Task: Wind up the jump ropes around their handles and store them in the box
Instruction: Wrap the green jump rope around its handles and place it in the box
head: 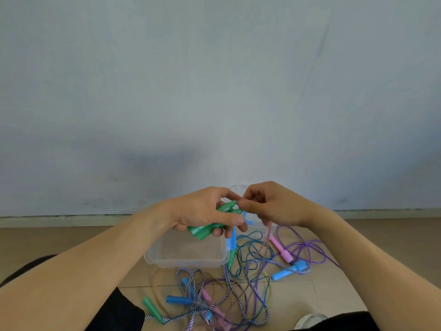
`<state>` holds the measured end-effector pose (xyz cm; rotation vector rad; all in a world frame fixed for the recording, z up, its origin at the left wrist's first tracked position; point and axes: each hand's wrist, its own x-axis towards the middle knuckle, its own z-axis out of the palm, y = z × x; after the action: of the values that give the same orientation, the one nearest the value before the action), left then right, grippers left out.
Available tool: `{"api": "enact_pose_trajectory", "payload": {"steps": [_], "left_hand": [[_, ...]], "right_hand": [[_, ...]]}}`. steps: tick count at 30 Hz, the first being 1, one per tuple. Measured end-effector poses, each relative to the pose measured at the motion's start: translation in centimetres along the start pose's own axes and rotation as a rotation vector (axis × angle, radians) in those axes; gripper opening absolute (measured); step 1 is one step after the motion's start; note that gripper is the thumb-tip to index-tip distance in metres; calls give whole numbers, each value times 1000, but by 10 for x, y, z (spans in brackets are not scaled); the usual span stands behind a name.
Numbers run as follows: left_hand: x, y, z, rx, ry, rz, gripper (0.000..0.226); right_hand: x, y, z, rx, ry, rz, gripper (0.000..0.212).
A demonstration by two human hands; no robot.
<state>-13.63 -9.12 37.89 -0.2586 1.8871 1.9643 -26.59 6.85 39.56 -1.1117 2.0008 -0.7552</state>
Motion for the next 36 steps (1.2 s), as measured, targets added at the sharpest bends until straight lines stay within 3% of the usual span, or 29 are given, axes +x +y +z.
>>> {"api": "enact_pose_trajectory", "payload": {"steps": [2, 7, 12, 19, 23, 26, 29, 36], "left_hand": [[1, -1, 1, 11, -12, 9, 42], [4, 0, 2, 22, 29, -22, 40], [6, -3, 2, 2, -45, -76, 34], [-1, -3, -2, -86, -107, -83, 39], [-10, 4, -4, -233, -152, 10, 34], [-17, 13, -8, -454, -226, 101, 31], [-27, 21, -9, -404, -132, 175, 32], [-35, 16, -12, -120, 242, 261, 35]], "right_hand": [[-3, 3, -1, 47, -16, 0, 21], [-5, 13, -19, 283, 190, -10, 17], [-9, 15, -20, 376, 101, 47, 24], [-1, 7, -15, 355, 117, -76, 23], [4, 0, -11, 759, 26, -103, 31], [8, -7, -13, 1166, 12, -241, 20], [16, -12, -1, 1260, 39, -295, 18], [30, -34, 46, 859, 430, -222, 16]]}}
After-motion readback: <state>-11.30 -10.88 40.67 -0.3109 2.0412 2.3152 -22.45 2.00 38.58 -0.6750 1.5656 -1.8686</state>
